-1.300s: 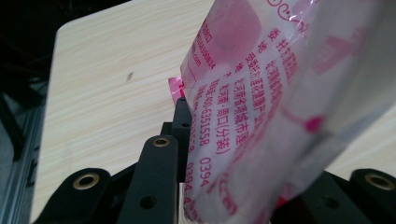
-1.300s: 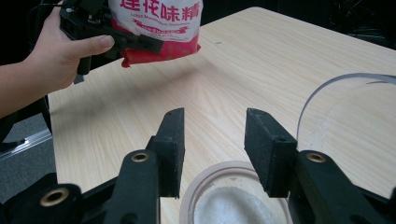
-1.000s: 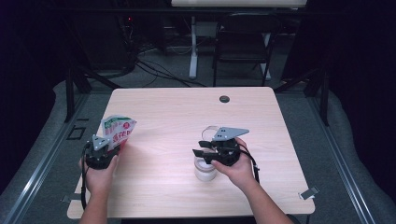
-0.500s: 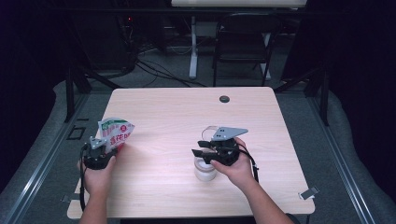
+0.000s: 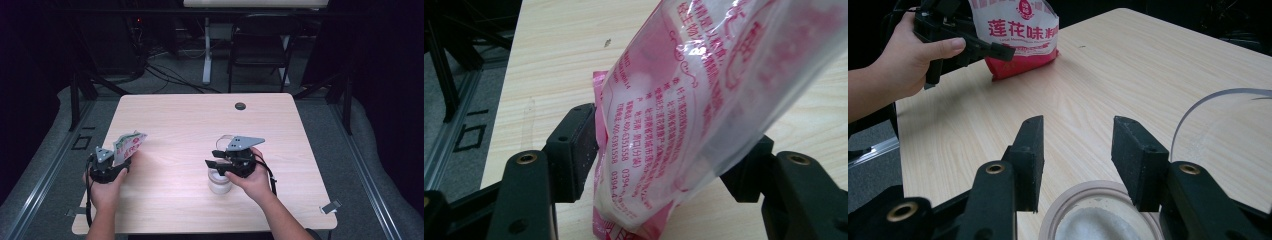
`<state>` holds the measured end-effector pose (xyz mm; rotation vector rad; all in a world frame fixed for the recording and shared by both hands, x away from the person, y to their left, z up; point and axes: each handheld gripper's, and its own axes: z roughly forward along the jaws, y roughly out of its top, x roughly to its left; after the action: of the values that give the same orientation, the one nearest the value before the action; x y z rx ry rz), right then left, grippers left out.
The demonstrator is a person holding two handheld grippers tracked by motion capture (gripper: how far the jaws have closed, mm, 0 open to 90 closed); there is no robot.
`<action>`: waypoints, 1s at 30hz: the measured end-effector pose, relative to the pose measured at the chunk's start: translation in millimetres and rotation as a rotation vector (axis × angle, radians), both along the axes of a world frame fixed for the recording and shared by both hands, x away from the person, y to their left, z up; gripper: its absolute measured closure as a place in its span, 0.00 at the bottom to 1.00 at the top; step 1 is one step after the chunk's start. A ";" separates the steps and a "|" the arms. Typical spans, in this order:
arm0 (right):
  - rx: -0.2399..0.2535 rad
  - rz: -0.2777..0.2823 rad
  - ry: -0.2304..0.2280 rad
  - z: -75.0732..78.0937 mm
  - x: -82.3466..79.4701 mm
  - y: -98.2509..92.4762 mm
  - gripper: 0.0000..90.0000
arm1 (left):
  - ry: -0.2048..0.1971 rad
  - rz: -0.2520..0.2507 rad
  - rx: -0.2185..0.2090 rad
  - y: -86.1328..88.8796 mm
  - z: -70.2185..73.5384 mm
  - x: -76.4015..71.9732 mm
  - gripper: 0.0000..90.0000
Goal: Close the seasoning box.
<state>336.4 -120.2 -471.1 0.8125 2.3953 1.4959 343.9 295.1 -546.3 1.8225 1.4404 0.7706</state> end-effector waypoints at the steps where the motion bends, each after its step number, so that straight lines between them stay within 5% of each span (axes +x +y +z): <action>1: -0.001 -0.001 0.001 0.0 0.1 -0.2 0.63 | -0.007 -0.005 -0.005 -0.5 0.6 -0.7 0.43; 13: -0.002 -0.002 -0.001 0.1 1.6 -0.5 0.62 | -0.072 -0.099 0.022 -24.4 10.5 -9.2 0.45; 30: 0.004 -0.013 -0.009 2.0 -1.3 -3.1 0.63 | -0.073 -0.244 0.107 -66.0 16.3 -12.7 0.45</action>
<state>335.1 -123.3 -469.1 0.8187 2.3776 1.4965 331.2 229.1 -530.0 1.9850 1.1234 0.7929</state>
